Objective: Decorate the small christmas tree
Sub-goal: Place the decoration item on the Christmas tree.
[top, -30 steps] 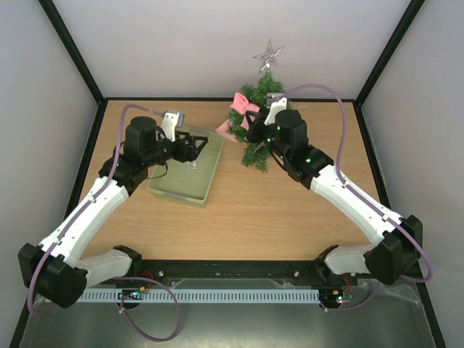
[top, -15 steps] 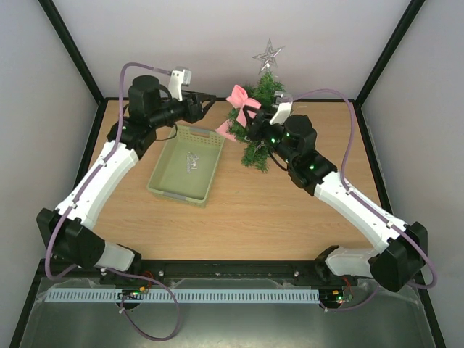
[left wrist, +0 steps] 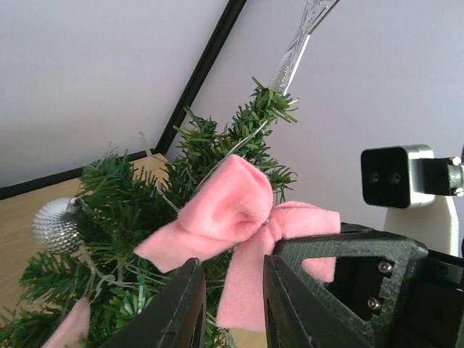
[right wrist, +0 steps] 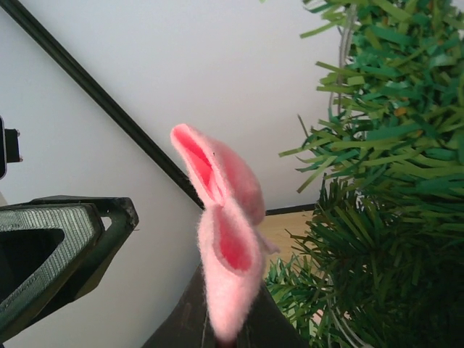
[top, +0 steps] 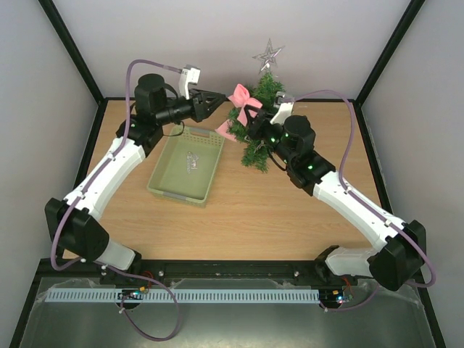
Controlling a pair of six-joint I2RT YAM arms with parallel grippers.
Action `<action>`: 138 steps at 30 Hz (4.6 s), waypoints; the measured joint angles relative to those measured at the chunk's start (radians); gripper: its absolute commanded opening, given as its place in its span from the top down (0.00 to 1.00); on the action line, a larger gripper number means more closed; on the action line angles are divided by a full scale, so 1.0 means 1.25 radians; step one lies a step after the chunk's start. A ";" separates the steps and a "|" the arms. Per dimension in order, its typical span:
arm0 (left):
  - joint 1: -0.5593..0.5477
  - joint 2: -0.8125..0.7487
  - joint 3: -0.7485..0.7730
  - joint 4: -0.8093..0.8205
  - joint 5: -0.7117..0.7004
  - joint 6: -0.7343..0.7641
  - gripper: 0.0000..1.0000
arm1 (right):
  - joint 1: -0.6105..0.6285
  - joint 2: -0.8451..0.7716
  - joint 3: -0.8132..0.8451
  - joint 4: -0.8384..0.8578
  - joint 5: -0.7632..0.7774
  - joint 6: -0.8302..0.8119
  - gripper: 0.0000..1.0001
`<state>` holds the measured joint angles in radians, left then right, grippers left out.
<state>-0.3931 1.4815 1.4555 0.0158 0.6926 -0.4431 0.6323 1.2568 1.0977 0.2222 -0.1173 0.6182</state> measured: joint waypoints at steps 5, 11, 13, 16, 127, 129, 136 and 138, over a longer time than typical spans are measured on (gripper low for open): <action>-0.005 0.031 0.000 0.051 0.028 -0.032 0.83 | 0.000 0.007 -0.002 0.000 0.016 0.021 0.98; -0.017 0.068 0.000 0.102 0.032 -0.079 0.85 | 0.000 0.018 -0.002 -0.006 0.029 0.030 0.98; -0.024 0.078 0.000 0.120 0.034 -0.090 0.85 | 0.000 0.019 -0.002 -0.009 0.040 0.030 0.98; -0.036 0.093 0.000 0.144 0.035 -0.102 0.86 | 0.000 0.023 -0.002 -0.010 0.050 0.030 0.98; -0.094 0.106 0.031 0.077 -0.160 -0.038 0.66 | 0.000 -0.283 -0.143 -0.178 0.129 -0.111 0.72; -0.095 0.117 0.044 0.072 -0.157 -0.037 0.66 | 0.000 -0.284 -0.145 -0.178 0.126 -0.110 0.73; -0.096 0.175 0.103 0.069 -0.153 -0.038 0.68 | 0.000 -0.285 -0.156 -0.176 0.122 -0.108 0.73; -0.096 0.184 0.108 0.061 -0.154 -0.038 0.68 | 0.000 -0.286 -0.158 -0.175 0.121 -0.108 0.73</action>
<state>-0.5129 1.7115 1.5909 0.0925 0.5003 -0.4904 0.6323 0.8993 0.8997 0.0029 0.0345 0.4828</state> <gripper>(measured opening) 0.323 0.275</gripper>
